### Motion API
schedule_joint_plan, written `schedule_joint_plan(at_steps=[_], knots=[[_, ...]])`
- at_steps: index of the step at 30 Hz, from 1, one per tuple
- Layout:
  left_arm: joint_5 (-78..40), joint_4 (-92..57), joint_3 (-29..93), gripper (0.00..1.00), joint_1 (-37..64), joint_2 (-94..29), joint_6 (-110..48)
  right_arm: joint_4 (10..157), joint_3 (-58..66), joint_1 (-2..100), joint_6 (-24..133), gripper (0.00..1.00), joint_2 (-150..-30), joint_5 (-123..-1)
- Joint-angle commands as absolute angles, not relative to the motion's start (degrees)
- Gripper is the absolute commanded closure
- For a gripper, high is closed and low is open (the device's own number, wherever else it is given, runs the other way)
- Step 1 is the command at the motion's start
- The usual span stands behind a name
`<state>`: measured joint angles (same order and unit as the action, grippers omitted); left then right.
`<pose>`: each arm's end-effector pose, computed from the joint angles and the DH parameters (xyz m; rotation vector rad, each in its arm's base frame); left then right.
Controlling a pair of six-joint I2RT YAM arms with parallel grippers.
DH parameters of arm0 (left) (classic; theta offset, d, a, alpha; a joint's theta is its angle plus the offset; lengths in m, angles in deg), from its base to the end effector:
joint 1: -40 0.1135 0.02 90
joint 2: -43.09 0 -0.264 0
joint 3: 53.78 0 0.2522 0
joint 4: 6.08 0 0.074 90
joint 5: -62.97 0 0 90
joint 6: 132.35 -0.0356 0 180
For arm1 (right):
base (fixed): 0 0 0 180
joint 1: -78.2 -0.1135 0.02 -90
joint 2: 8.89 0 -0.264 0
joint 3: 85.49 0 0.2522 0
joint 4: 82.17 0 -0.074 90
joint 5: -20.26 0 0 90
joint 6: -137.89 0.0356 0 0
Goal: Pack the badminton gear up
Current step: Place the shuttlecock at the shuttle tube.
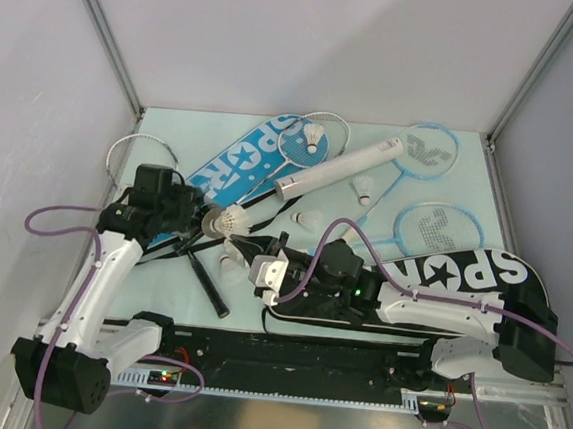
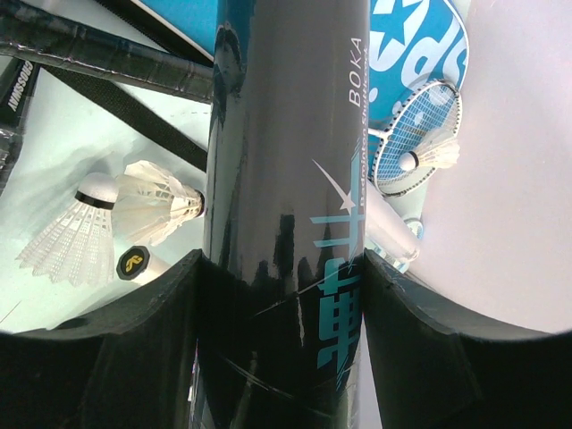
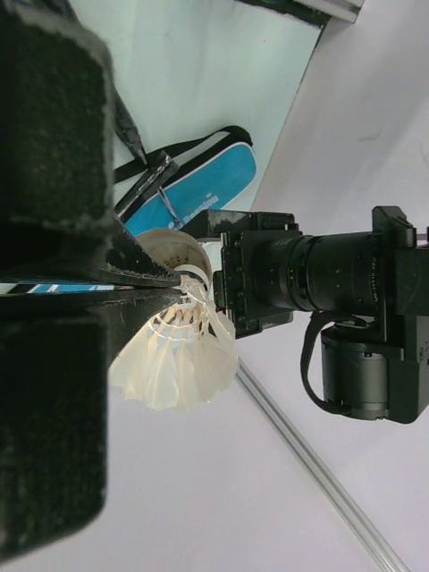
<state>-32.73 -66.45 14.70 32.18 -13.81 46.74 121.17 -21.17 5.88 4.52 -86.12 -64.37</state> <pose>0.1937 -0.0230 0.3030 -1.6783 1.8832 -0.6264 0.0925 0.3012 0.3344 -1.2311 0.6805 0.4853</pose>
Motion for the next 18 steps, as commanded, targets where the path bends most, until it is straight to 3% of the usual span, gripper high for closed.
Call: schedule_joint_plan(at_steps=[1, 18], knots=[[-33.6, -66.1, 17.9, 0.89, 32.8, -11.6, 47.5, 122.8, -21.6, 5.4, 0.6, 1.00, -85.5, -65.6], [-24.8, -68.9, 16.0, 0.90, 35.3, -9.6, 41.9, 116.9, -25.9, 5.6, -16.3, 1.00, -82.7, -53.3]])
